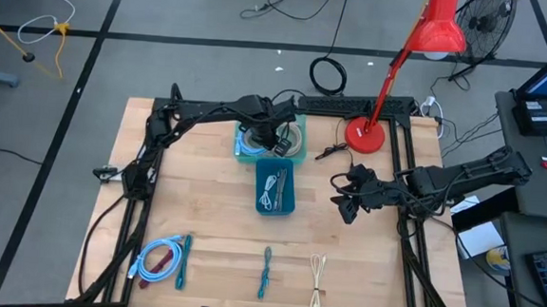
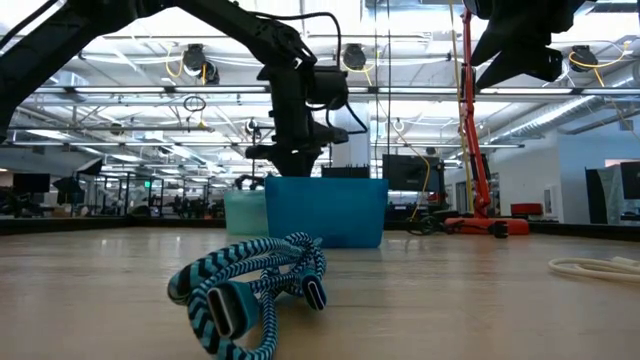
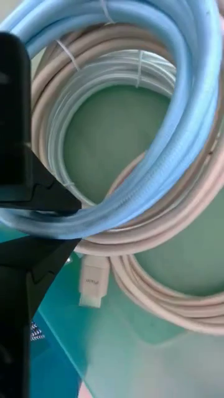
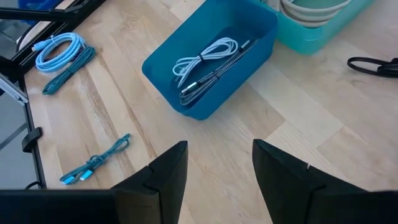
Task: Pick & Place USB Port
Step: Put the top light blue HDMI cable into the green bin, then put the left blue charger cable into the blue bin
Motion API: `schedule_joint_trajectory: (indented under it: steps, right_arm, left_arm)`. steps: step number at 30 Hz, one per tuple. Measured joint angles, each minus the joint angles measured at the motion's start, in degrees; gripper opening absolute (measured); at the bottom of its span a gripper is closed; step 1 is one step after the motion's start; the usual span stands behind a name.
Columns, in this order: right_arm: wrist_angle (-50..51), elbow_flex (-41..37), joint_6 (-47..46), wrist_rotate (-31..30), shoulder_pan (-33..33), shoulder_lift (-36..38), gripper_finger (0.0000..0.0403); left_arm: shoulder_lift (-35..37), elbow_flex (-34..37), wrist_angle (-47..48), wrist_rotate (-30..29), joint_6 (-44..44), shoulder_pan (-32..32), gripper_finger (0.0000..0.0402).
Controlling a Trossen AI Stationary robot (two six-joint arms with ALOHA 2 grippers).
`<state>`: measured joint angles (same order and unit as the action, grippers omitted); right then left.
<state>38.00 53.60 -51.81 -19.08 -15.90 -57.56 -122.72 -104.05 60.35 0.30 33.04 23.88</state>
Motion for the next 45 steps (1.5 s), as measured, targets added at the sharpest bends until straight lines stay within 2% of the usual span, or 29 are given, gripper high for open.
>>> schedule_joint_trajectory:
  steps: [10,14,21,31,38,45]
  right_arm:
    - [0.0,0.0,0.0,1.1,0.0,0.0,0.0171]
    - [0.0,0.0,0.0,1.1,0.1,0.0,0.0171]
    - [0.0,0.0,0.4,0.9,0.1,0.0,0.0171]
    - [0.0,0.0,0.0,1.0,0.1,0.0,0.0171]
    - [0.0,0.0,0.0,1.0,0.1,0.0,0.0171]
    - [0.0,0.0,0.1,1.3,0.1,0.0,0.0171]
  left_arm:
    - [5.5,-0.3,-0.6,-2.2,-2.1,-0.7,0.0060]
    - [7.6,-0.3,-0.2,-2.3,-2.1,-0.5,0.0075]
    - [7.3,0.4,0.9,-4.9,-1.5,-0.4,0.0102]
    - [7.1,6.6,-1.3,-4.4,-0.3,0.7,0.0107]
    - [7.6,4.4,0.8,-4.7,-0.4,0.2,0.0163]
    - [7.8,-2.7,5.3,-4.9,-2.8,-1.3,0.0223]
